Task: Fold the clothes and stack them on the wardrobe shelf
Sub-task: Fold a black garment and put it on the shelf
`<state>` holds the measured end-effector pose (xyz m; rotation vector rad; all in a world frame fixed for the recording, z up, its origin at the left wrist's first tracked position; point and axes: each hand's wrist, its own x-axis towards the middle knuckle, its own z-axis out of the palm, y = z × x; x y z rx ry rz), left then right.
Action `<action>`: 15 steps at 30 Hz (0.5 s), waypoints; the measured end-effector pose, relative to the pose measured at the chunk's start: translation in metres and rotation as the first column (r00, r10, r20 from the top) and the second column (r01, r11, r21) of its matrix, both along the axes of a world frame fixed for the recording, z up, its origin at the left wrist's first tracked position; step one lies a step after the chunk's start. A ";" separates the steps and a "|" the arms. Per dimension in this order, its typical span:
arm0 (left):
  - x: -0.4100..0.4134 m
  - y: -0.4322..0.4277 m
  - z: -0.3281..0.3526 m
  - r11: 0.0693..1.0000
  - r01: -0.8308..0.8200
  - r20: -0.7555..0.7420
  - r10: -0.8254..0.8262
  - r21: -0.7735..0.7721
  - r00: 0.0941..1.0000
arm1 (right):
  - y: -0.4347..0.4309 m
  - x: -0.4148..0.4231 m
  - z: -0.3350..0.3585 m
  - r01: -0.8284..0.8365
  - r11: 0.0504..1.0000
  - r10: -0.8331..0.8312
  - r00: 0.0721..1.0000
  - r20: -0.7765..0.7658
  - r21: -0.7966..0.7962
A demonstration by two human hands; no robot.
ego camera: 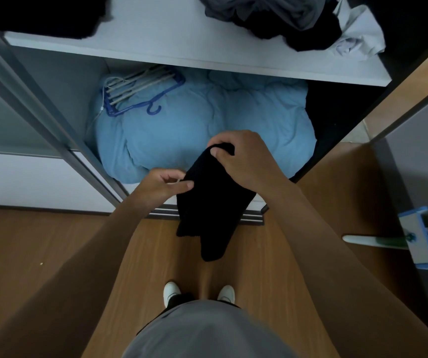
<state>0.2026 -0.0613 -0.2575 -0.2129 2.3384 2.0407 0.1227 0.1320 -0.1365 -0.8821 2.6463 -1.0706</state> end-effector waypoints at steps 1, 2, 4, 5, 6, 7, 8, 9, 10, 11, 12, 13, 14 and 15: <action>-0.001 0.000 -0.002 0.998 0.024 -0.011 -0.025 -0.058 1.000 | -0.001 0.001 0.001 -0.009 1.000 0.009 1.000 0.008 -0.029; -0.002 0.000 -0.004 0.992 0.040 -0.032 -0.045 -0.122 0.998 | -0.001 0.003 0.001 -0.019 0.998 0.020 1.000 0.018 -0.056; -0.005 0.003 -0.006 0.973 0.076 -0.064 -0.092 -0.217 0.994 | -0.002 0.007 0.001 -0.026 0.993 0.031 0.999 0.039 -0.114; -0.006 0.005 -0.008 0.963 0.102 -0.061 -0.121 -0.248 0.991 | -0.002 0.008 0.001 -0.024 0.989 0.032 0.998 0.052 -0.148; -0.006 0.006 -0.009 0.957 0.124 -0.048 -0.142 -0.264 0.989 | -0.002 0.010 0.001 -0.023 0.983 0.035 0.997 0.063 -0.182; -0.006 0.007 -0.012 0.953 0.143 -0.026 -0.155 -0.268 0.988 | -0.002 0.011 0.001 -0.026 0.977 0.042 0.997 0.071 -0.213; -0.005 0.007 -0.015 0.950 0.155 -0.006 -0.163 -0.271 0.987 | -0.002 0.012 0.001 -0.035 0.971 0.055 0.996 0.075 -0.238; -0.004 0.007 -0.019 0.946 0.160 0.005 -0.166 -0.282 0.986 | -0.002 0.012 0.002 -0.050 0.965 0.071 0.995 0.075 -0.258; -0.003 0.008 -0.022 0.938 0.165 0.011 -0.169 -0.304 0.985 | -0.001 0.012 0.002 -0.066 0.959 0.090 0.993 0.074 -0.275; -0.002 0.008 -0.025 0.929 0.166 0.021 -0.169 -0.330 0.985 | 0.000 0.012 0.002 -0.081 0.954 0.107 0.991 0.076 -0.289; -0.001 0.008 -0.028 0.921 0.162 0.038 -0.159 -0.355 0.987 | 0.002 0.012 0.002 -0.092 0.950 0.122 0.989 0.084 -0.299; -0.002 0.008 -0.031 0.913 0.149 0.053 -0.140 -0.379 0.989 | 0.003 0.012 0.002 -0.099 0.947 0.134 0.986 0.095 -0.306; -0.002 0.008 -0.034 0.908 0.118 0.055 -0.105 -0.402 0.993 | 0.004 0.012 0.001 -0.105 0.945 0.144 0.984 0.105 -0.309; -0.003 0.007 -0.036 0.905 0.061 0.045 -0.046 -0.422 0.998 | 0.005 0.012 0.000 -0.110 0.944 0.152 0.982 0.115 -0.310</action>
